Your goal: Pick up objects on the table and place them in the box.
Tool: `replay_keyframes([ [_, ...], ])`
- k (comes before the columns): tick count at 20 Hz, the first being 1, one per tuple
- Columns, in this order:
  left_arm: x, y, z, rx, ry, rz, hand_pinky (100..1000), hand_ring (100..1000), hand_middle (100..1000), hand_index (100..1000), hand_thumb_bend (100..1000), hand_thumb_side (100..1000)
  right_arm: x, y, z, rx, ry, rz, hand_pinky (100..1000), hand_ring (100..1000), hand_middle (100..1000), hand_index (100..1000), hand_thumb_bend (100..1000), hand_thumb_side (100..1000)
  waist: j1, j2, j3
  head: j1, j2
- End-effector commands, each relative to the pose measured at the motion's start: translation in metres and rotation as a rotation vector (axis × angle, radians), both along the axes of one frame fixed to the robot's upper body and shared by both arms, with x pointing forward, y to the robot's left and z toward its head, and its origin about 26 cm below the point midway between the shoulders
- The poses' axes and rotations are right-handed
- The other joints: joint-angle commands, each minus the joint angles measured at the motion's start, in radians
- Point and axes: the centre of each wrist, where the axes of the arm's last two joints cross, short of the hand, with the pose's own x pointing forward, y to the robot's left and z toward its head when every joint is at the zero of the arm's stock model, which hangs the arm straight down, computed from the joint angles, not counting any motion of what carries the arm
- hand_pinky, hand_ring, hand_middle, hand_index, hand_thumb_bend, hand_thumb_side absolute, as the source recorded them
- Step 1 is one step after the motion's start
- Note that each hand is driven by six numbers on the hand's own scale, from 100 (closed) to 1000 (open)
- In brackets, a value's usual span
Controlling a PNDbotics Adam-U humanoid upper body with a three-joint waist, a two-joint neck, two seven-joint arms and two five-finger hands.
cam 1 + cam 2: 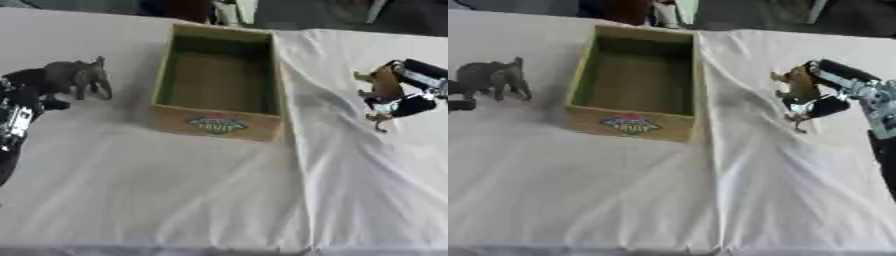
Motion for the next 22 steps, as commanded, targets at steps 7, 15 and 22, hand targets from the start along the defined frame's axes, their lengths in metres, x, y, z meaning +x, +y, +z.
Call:
replay_keyframes([
  [7, -0.001, 0.002, 0.005, 0.021, -0.01, -0.01, 718, 793, 644, 793, 100, 467, 0.014, 0.02, 0.079, -0.297, -0.059, 0.379, 327, 416, 461, 499, 259, 233, -0.009, -0.031, 0.006, 0.0, 0.01],
  [15, -0.001, 0.001, 0.005, 0.025, -0.005, -0.026, 717, 793, 644, 792, 100, 467, 0.032, 0.066, 0.106, -0.287, -0.139, 0.461, 308, 416, 462, 498, 265, 232, -0.018, -0.04, 0.026, -0.017, 0.009],
  [22, 0.001, -0.003, 0.008, 0.027, -0.007, -0.052, 717, 793, 644, 792, 100, 467, 0.043, 0.107, 0.121, -0.251, -0.195, 0.531, 302, 412, 458, 497, 243, 218, -0.025, -0.04, 0.067, -0.04, 0.003],
])
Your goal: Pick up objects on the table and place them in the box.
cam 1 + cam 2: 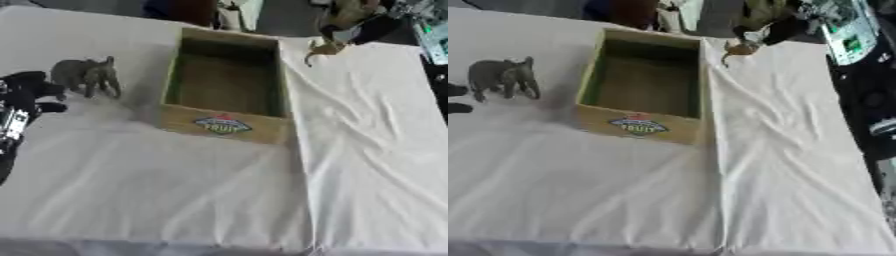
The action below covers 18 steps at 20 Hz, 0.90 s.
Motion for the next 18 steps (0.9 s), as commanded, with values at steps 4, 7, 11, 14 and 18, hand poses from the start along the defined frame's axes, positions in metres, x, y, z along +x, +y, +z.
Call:
replay_keyframes([
  [4, 0.002, -0.002, 0.01, 0.021, -0.026, -0.033, 717, 793, 644, 792, 100, 467, 0.005, 0.031, 0.026, -0.348, -0.091, 0.331, 297, 410, 457, 495, 235, 213, 0.0, -0.013, 0.025, -0.028, -0.007],
  [7, 0.002, -0.004, 0.012, 0.022, -0.031, -0.046, 717, 793, 644, 792, 100, 465, 0.008, 0.044, 0.027, -0.34, -0.097, 0.352, 292, 406, 453, 493, 217, 204, -0.001, -0.009, 0.045, -0.039, -0.013],
  [11, 0.003, -0.007, 0.014, 0.021, -0.039, -0.063, 717, 793, 644, 792, 100, 465, 0.011, 0.064, 0.022, -0.336, -0.092, 0.382, 291, 406, 453, 494, 202, 198, 0.0, -0.002, 0.072, -0.058, -0.02],
  [14, 0.004, -0.009, 0.016, 0.019, -0.045, -0.071, 717, 793, 644, 792, 100, 464, 0.014, 0.077, 0.013, -0.347, -0.073, 0.399, 306, 418, 462, 509, 203, 198, 0.002, 0.005, 0.091, -0.07, -0.024],
  [18, 0.004, -0.01, 0.017, 0.018, -0.05, -0.074, 718, 793, 644, 792, 100, 465, 0.015, 0.085, -0.001, -0.363, -0.04, 0.402, 325, 442, 479, 534, 209, 202, 0.004, 0.013, 0.102, -0.078, -0.027],
])
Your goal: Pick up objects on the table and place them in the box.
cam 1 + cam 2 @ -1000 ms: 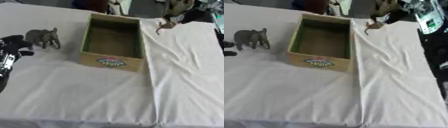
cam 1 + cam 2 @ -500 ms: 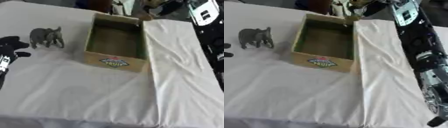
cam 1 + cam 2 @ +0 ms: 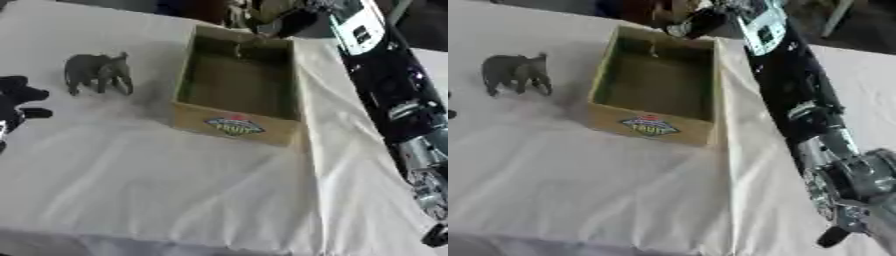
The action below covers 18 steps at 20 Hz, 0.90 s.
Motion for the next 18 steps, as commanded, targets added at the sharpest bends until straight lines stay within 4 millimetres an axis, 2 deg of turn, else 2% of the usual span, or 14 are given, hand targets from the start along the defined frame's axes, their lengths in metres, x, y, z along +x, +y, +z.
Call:
replay_keyframes([
  [1, -0.001, -0.001, 0.009, 0.012, -0.034, -0.011, 718, 793, 644, 792, 100, 465, 0.0, 0.0, 0.008, -0.371, -0.083, 0.278, 325, 442, 479, 534, 209, 202, 0.011, -0.012, 0.001, -0.008, -0.01],
  [5, -0.001, -0.001, 0.009, 0.011, -0.034, -0.012, 718, 793, 644, 792, 100, 465, 0.001, 0.001, 0.006, -0.374, -0.079, 0.277, 325, 442, 479, 534, 209, 202, 0.011, -0.011, 0.001, -0.008, -0.011],
  [6, -0.001, -0.001, 0.009, 0.011, -0.035, -0.012, 718, 794, 645, 792, 100, 467, 0.001, 0.002, 0.004, -0.375, -0.074, 0.277, 467, 547, 556, 657, 302, 211, 0.011, -0.009, 0.0, -0.008, -0.011],
  [13, 0.0, -0.001, 0.01, 0.011, -0.036, -0.007, 718, 794, 645, 792, 100, 469, 0.001, 0.004, -0.018, -0.425, -0.022, 0.271, 603, 694, 682, 806, 398, 224, 0.012, -0.003, -0.014, -0.004, -0.013],
  [14, 0.0, -0.001, 0.009, 0.011, -0.036, -0.006, 718, 794, 645, 791, 100, 469, 0.002, 0.004, -0.02, -0.436, -0.015, 0.269, 626, 723, 710, 831, 434, 303, 0.012, -0.003, -0.016, -0.004, -0.013],
  [15, 0.0, -0.001, 0.009, 0.011, -0.035, -0.006, 718, 794, 645, 791, 100, 469, 0.002, 0.004, -0.022, -0.445, -0.008, 0.267, 628, 726, 713, 833, 438, 309, 0.012, -0.003, -0.019, -0.003, -0.012],
  [16, 0.0, -0.001, 0.009, 0.011, -0.035, -0.005, 718, 794, 644, 791, 100, 470, 0.002, 0.003, -0.024, -0.453, 0.0, 0.264, 652, 754, 741, 855, 452, 366, 0.012, -0.003, -0.021, -0.002, -0.012],
  [18, 0.0, -0.001, 0.009, 0.011, -0.035, -0.003, 718, 794, 644, 791, 100, 469, 0.003, 0.002, -0.028, -0.477, 0.015, 0.259, 666, 771, 756, 869, 457, 401, 0.012, -0.003, -0.025, 0.0, -0.012],
])
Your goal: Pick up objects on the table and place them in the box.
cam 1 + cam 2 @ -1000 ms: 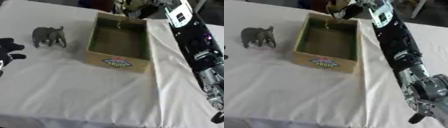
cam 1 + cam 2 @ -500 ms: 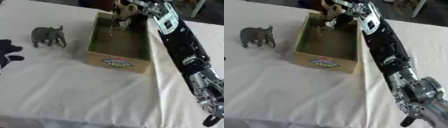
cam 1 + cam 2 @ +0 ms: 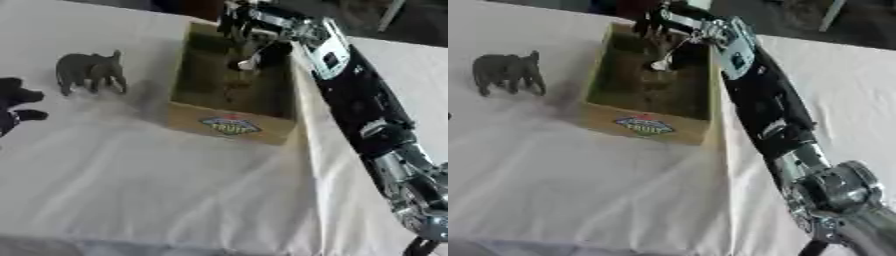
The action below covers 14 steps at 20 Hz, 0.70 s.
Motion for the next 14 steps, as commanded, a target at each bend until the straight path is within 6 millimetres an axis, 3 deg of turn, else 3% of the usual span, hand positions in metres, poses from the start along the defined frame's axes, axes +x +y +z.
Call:
replay_keyframes([
  [1, -0.001, 0.0008, 0.0075, 0.009, -0.029, 0.001, 718, 794, 644, 791, 100, 469, 0.0011, -0.0049, 0.0061, -0.379, -0.029, 0.303, 677, 784, 767, 877, 462, 426, 0.01, -0.016, -0.003, 0.004, -0.012],
  [6, -0.0009, 0.0008, 0.0076, 0.01, -0.03, 0.002, 718, 794, 642, 791, 100, 468, 0.002, -0.0046, -0.0027, -0.424, 0.001, 0.294, 704, 815, 796, 899, 484, 501, 0.01, -0.014, -0.004, 0.005, -0.013],
  [14, -0.0007, 0.0022, 0.0065, 0.008, -0.026, 0.013, 718, 794, 641, 790, 100, 472, 0.0008, -0.0087, -0.0017, -0.413, -0.004, 0.297, 702, 813, 790, 895, 479, 483, 0.01, -0.016, -0.019, 0.014, -0.011],
])
